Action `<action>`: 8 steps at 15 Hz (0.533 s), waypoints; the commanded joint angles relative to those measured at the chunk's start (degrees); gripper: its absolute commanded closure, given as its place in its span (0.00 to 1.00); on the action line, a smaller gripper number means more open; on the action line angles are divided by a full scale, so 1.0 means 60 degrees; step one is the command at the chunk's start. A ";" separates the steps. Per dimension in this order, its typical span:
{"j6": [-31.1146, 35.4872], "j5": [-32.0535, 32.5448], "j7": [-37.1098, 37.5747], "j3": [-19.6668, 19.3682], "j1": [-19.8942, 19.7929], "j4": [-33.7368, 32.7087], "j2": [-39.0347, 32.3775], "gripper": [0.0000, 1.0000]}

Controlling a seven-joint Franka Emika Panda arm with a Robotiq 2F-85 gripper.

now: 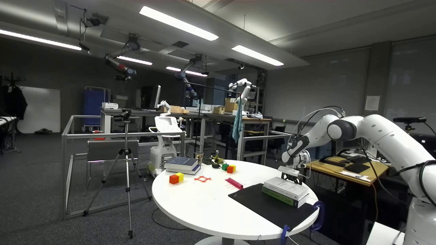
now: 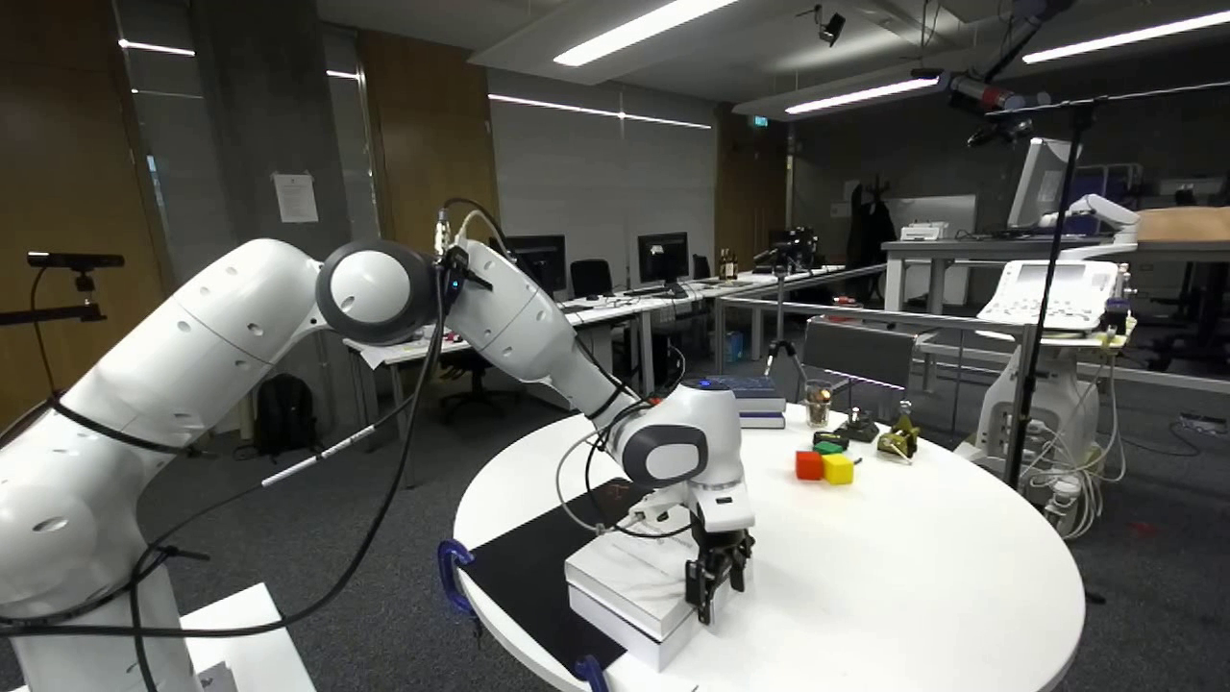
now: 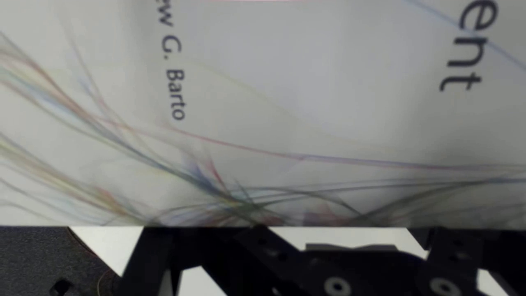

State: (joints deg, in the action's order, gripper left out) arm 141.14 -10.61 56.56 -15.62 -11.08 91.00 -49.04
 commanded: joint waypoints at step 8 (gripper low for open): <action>-0.0323 -0.0026 -0.0084 0.0097 0.0240 0.0797 0.0573 0.00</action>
State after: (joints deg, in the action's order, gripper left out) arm 141.13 -10.58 56.55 -15.61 -10.60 91.86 -48.52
